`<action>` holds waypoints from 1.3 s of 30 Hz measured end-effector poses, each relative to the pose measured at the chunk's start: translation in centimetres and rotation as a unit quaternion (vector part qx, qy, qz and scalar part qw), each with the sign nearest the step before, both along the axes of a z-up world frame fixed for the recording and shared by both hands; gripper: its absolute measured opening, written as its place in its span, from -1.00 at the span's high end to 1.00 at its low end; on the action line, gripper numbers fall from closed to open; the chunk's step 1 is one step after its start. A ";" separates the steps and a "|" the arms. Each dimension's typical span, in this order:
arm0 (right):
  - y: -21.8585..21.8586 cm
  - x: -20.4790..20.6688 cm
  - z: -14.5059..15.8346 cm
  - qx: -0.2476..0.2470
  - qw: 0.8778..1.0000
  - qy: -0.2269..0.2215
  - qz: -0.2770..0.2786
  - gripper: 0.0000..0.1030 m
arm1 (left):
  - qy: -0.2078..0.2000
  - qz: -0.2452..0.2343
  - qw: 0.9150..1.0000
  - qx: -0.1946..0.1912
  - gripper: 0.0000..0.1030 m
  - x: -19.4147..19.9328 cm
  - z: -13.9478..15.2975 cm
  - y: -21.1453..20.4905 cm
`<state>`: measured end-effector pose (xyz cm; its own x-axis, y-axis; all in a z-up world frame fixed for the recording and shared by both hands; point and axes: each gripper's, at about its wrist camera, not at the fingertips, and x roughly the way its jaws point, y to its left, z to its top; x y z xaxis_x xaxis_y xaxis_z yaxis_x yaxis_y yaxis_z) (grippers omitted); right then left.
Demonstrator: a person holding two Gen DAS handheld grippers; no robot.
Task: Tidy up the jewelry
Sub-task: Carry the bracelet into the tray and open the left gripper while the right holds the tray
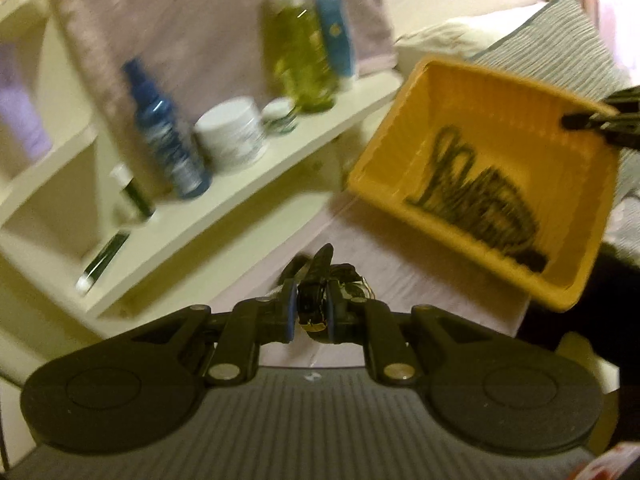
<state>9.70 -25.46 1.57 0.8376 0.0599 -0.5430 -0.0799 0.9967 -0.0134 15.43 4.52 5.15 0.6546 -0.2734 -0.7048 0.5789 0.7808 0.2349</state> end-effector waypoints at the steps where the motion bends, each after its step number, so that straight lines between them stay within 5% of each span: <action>1: 0.0 0.0 0.0 0.001 1.000 0.000 0.000 0.91 | 0.000 -0.007 1.000 -0.008 0.74 -0.1 0.3 -0.6; 10: 0.0 -0.1 0.0 0.004 1.000 0.000 -0.002 0.91 | 0.015 -0.079 0.994 -0.080 0.74 -0.8 1.0 -7.2; 23: -0.1 -0.1 0.0 0.008 1.000 0.000 -0.003 0.91 | 0.070 -0.139 0.982 -0.103 0.74 -1.5 -2.3 -13.0; 31: 0.0 -0.1 0.0 0.009 1.000 0.000 -0.004 0.91 | 0.083 -0.142 0.979 -0.119 0.62 -1.6 -3.3 -13.2; 39: 0.0 0.0 -0.1 0.011 1.000 0.002 -0.006 0.91 | 0.031 -0.041 0.991 -0.123 0.58 -0.6 -1.8 -7.5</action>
<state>9.66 -25.51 1.46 0.8363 0.0623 -0.5447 -0.0687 0.9976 0.0086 14.86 -2.98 3.37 0.5808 -0.4933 -0.6475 0.6508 0.7592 0.0053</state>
